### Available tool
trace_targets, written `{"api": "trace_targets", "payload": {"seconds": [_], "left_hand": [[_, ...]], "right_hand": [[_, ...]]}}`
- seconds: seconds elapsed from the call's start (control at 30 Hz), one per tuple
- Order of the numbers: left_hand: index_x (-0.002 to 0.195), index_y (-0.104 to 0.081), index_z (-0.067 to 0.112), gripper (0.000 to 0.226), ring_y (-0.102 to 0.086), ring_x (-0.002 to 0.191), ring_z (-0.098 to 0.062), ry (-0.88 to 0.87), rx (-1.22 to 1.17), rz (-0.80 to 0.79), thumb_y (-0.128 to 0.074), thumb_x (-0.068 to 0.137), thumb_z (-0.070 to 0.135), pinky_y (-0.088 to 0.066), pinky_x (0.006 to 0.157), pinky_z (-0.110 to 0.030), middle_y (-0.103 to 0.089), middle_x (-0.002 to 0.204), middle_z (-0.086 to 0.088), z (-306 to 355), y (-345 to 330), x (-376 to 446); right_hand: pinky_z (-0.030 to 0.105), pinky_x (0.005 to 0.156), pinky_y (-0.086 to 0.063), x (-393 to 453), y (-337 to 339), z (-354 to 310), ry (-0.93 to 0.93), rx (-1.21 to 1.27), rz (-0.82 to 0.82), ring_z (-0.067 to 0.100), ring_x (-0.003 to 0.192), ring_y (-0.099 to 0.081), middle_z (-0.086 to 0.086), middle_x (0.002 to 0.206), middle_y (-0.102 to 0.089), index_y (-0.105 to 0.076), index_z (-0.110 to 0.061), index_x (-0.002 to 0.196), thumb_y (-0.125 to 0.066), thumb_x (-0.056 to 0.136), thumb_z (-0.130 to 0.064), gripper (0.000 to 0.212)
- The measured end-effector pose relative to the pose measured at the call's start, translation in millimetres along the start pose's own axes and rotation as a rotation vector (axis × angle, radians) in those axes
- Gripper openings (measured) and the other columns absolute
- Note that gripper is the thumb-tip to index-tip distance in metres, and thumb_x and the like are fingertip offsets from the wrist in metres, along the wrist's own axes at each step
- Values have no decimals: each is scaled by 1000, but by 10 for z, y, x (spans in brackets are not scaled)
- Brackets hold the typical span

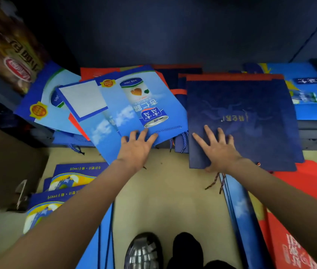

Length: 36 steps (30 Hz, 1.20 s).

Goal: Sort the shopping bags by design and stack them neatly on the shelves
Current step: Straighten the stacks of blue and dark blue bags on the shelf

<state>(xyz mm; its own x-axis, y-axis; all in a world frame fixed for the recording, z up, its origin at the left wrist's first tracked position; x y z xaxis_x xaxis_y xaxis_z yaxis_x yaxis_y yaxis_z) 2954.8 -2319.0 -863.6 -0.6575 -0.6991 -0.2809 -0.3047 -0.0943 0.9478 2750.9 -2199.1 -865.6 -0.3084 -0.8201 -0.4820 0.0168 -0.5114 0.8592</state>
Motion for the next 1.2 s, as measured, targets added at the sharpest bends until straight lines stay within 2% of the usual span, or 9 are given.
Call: {"api": "trace_targets", "payload": {"seconds": [0.2, 0.33, 0.43, 0.6, 0.77, 0.87, 0.97, 1.07, 1.2], "left_hand": [[146, -14, 27, 66, -18, 137, -27, 82, -85, 33, -48, 91, 11, -30, 103, -40, -11, 155, 0, -258, -120, -322], [139, -36, 26, 54, -21, 136, -20, 107, -467, 130, -51, 87, 26, -21, 106, -36, -25, 151, 4, -523, -161, -540], [133, -45, 16, 63, -31, 131, -28, 322, -747, 290, -43, 76, 43, -25, 105, -38, -37, 144, -5, -642, -188, -616], [145, -26, 9, 67, -40, 126, -33, 755, -1245, 319, -60, 88, 12, -30, 100, -32, -33, 141, -17, -758, -237, -601], [147, -21, 20, 74, -54, 108, -27, 768, -1450, 281, -54, 86, -5, -44, 85, -32, -50, 112, -1, -875, -273, -446], [148, -21, 30, 78, -55, 111, -33, 773, -1526, 222, -49, 86, -9, -46, 93, -49, -51, 115, -3, -1016, -377, -510], [147, -25, 32, 76, -55, 108, -31, 758, -1479, 179, -47, 87, -9, -46, 91, -46, -52, 112, -1, -1179, -482, -659], [145, -30, 30, 72, -53, 90, -25, 722, -1473, 172, -45, 87, -9, -46, 81, -38, -53, 111, -5, -1291, -477, -752], [144, -32, 30, 71, -54, 100, -27, 665, -1494, 133, -42, 86, -11, -48, 88, -43, -51, 108, -6, -1191, -394, -735]], "right_hand": [[49, 107, -33, 65, 287, 395, -20, 162, -56, 37, 139, -18, 4, 156, -4, -4, -25, 149, -69, 80, -24, 95], [42, 107, -33, 209, 489, 71, 35, 421, -7, 36, 134, -29, 15, 149, -23, -15, -17, 148, -72, 79, -37, 91], [34, 105, -29, 376, 664, -355, 124, 703, 142, 29, 135, -32, 13, 148, -32, -21, -14, 146, -69, 82, -36, 83], [47, 108, -30, 693, 686, -786, -131, 768, 48, 36, 135, -26, 12, 150, -26, -4, -20, 149, -75, 69, -53, 111], [47, 107, -28, 767, 778, -848, -336, 884, 82, 39, 134, -26, 14, 149, -21, -7, -24, 148, -80, 69, -41, 109], [43, 100, -41, 777, 760, -729, -316, 1174, 132, 33, 122, -47, 10, 137, -46, -31, -16, 141, -80, 71, -16, 86], [40, 91, -49, 730, 774, -426, -335, 1295, 221, 27, 100, -60, 11, 120, -62, -56, -11, 121, -75, 72, -2, 54], [25, 76, -49, 609, 937, -61, -289, 1251, 387, 20, 78, -57, 10, 106, -64, -57, -11, 122, -65, 79, 4, 46], [26, 64, -53, 312, 1078, 291, -236, 1448, 391, 1, 55, -58, -12, 73, -63, -53, -21, 120, -49, 86, 11, 47]]}}
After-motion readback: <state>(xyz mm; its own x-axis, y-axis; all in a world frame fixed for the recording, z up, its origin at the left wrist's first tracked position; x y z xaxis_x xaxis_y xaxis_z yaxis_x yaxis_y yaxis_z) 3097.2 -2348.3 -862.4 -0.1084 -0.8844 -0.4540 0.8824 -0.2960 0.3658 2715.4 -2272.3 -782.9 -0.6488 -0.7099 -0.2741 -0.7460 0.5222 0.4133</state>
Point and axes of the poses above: each hand's wrist, its own x-axis towards the middle knuckle, its own y-axis out of the back of the hand, z = x × y, the point moved 1 cm from there along x, towards the middle knuckle
